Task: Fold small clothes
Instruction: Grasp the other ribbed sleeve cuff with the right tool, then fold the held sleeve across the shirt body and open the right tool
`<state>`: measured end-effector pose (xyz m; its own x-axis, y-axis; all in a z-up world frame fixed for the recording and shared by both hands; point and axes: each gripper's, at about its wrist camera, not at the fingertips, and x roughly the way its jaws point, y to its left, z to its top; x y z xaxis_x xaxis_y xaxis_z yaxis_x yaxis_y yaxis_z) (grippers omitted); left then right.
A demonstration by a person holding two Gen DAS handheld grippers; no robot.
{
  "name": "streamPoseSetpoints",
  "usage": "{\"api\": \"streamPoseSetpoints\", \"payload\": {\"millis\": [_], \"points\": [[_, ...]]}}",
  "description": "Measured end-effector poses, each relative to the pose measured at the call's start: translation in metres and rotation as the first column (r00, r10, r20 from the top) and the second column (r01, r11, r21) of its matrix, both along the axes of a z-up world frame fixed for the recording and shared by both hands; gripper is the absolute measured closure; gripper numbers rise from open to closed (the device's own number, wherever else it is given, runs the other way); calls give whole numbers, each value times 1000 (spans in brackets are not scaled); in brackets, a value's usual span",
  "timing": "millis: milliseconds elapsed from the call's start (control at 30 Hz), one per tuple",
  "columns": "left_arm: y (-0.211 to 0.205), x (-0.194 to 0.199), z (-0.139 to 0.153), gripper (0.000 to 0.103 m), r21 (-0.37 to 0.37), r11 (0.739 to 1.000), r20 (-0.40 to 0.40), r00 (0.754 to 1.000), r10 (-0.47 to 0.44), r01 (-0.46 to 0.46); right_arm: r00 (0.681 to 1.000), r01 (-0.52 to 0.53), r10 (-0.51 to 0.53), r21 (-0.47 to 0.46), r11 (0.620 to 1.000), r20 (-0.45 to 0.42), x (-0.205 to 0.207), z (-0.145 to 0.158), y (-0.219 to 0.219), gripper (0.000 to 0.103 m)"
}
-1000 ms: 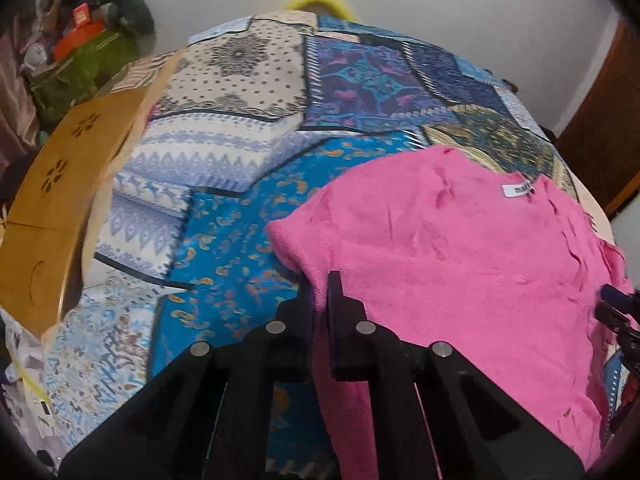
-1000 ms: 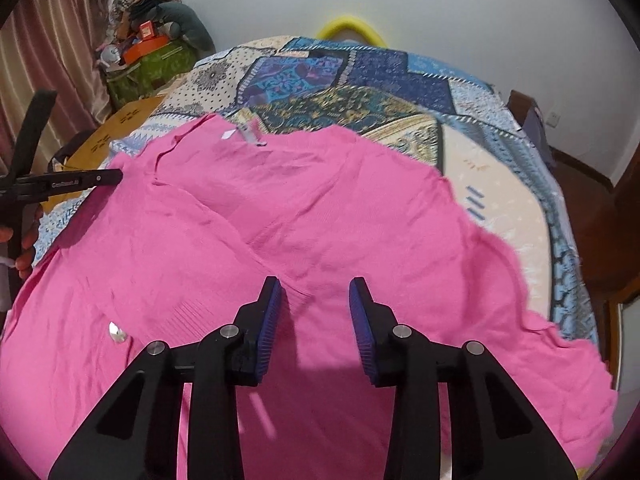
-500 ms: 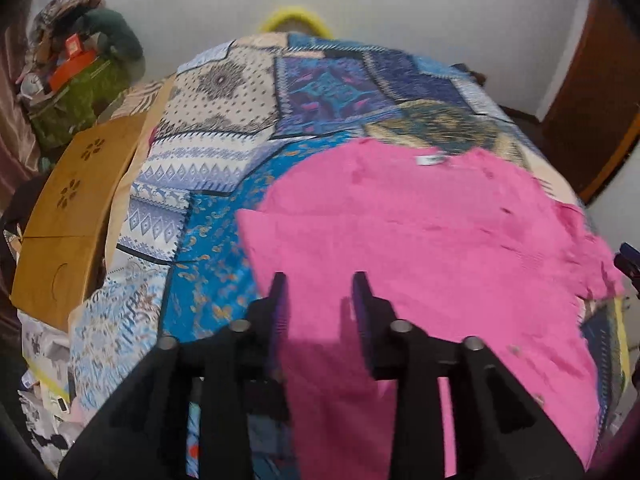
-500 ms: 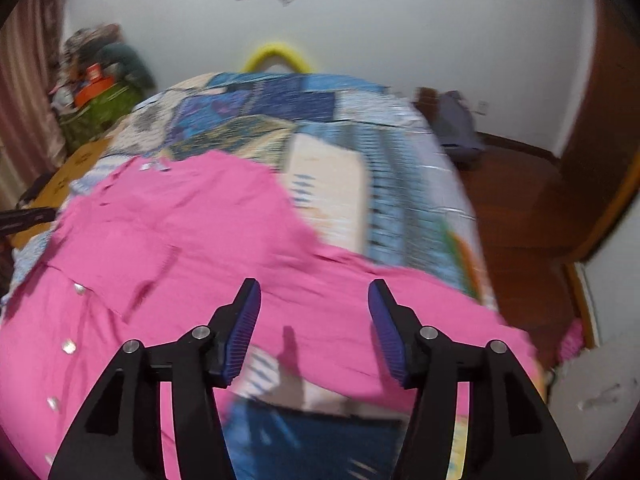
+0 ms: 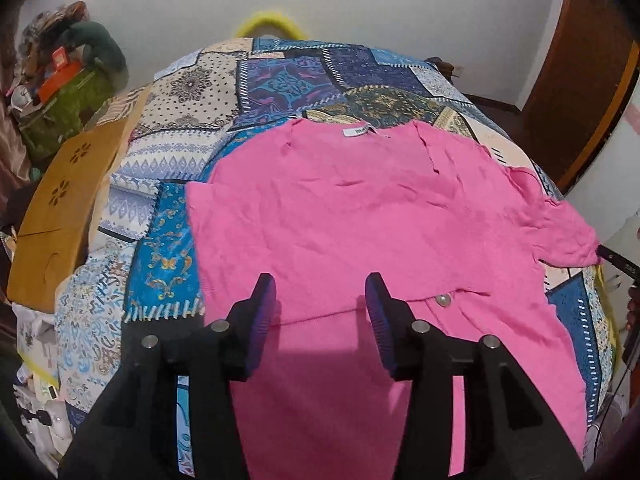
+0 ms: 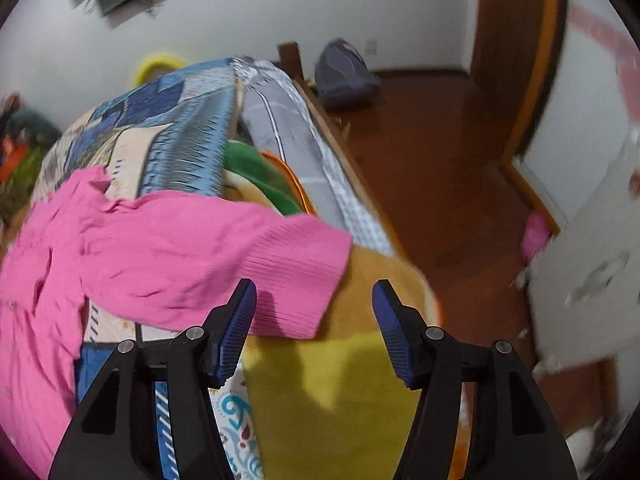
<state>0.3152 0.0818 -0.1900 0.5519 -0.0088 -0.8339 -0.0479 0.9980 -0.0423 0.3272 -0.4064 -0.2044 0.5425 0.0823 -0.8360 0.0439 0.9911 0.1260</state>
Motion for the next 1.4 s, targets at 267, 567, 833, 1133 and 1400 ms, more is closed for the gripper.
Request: {"api": "streamPoseSetpoints", "payload": {"millis": [267, 567, 833, 1133, 1400], "points": [[-3, -4, -4, 57, -6, 1000, -6, 1000, -9, 9, 1000, -9, 9, 97, 995, 7, 4, 1, 10, 95], [7, -18, 11, 57, -9, 1000, 37, 999, 4, -3, 980, -134, 123, 65, 989, 154, 6, 67, 50, 96], [31, -35, 22, 48, -20, 999, 76, 997, 28, -26, 901, -352, 333, 21, 936, 278, 20, 130, 150, 96], [71, -52, 22, 46, -59, 995, 85, 993, 87, -82, 758, -629, 606, 26, 777, 242, 22, 112, 303, 96], [88, -55, 16, 46, -87, 988, 60, 989, 133, -128, 621, -784, 780, 30, 620, 81, -6, 55, 394, 92]]}}
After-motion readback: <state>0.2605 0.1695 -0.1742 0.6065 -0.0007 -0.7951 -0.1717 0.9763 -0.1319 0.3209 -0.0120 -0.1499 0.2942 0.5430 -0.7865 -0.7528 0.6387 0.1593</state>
